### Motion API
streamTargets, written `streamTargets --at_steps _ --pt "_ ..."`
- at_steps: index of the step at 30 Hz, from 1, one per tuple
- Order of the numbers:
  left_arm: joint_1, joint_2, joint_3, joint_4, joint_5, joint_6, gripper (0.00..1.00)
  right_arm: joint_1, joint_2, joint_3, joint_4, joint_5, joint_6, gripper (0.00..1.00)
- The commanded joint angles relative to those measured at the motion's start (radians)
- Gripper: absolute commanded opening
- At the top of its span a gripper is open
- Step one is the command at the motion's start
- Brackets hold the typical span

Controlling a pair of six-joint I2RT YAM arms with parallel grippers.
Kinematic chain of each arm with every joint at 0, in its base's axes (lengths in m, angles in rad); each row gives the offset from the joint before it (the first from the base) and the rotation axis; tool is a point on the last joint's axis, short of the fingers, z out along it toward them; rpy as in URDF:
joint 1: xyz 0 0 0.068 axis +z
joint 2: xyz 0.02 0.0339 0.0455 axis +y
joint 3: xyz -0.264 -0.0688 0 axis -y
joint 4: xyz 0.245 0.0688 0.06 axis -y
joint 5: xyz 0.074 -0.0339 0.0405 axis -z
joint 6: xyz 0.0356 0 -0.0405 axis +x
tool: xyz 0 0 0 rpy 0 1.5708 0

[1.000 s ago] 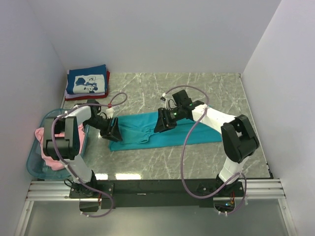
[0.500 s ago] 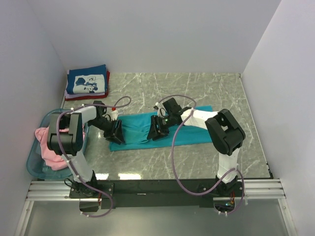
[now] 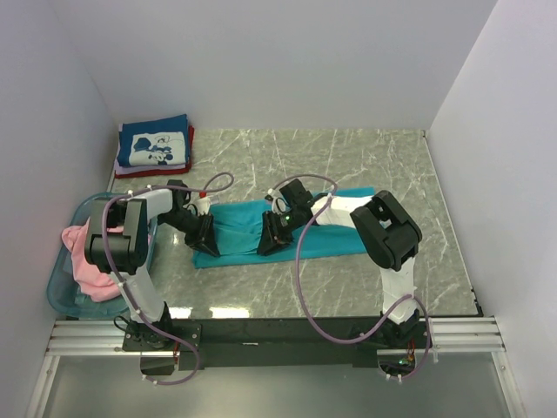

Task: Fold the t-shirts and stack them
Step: Fold the tshirt

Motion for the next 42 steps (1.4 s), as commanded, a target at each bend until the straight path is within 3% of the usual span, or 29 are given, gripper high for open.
streamTargets --at_steps 1,4,7,15,18,19,22,24,34,38,42 --pt "-0.002 -0.049 -0.001 0.012 0.024 0.001 0.15 0.006 -0.010 0.055 0.015 -0.025 0.004 0.36" --pt "0.001 -0.068 0.009 0.015 0.056 -0.002 0.05 0.006 -0.013 0.065 0.024 -0.036 0.001 0.20" --pt "0.006 -0.077 0.033 0.015 0.084 -0.008 0.01 -0.002 -0.018 0.077 0.029 -0.050 0.004 0.12" --pt "0.039 -0.045 0.159 0.018 0.140 -0.034 0.01 -0.051 -0.018 0.062 0.078 -0.074 0.033 0.01" --pt "0.052 -0.016 0.202 0.035 0.157 -0.054 0.01 -0.068 -0.016 0.054 0.112 -0.079 0.055 0.12" --pt "0.053 0.006 0.212 0.037 0.173 -0.058 0.01 -0.071 -0.021 0.051 0.132 -0.073 0.068 0.26" --pt "0.053 0.047 0.252 0.066 0.209 -0.085 0.03 -0.094 -0.036 0.040 0.164 -0.062 0.085 0.45" --pt "0.053 0.064 0.277 0.107 0.208 -0.109 0.05 -0.114 -0.044 0.037 0.169 -0.057 0.084 0.48" --pt "0.090 0.068 0.302 0.365 0.202 -0.295 0.42 -0.241 -0.125 0.016 0.088 -0.030 -0.017 0.49" --pt "0.110 -0.035 0.214 0.409 0.180 -0.275 0.43 -0.302 -0.186 0.026 -0.046 0.019 -0.158 0.48" --pt "0.093 -0.130 0.128 0.337 0.144 -0.221 0.40 -0.319 -0.216 0.101 -0.271 0.142 -0.403 0.38"
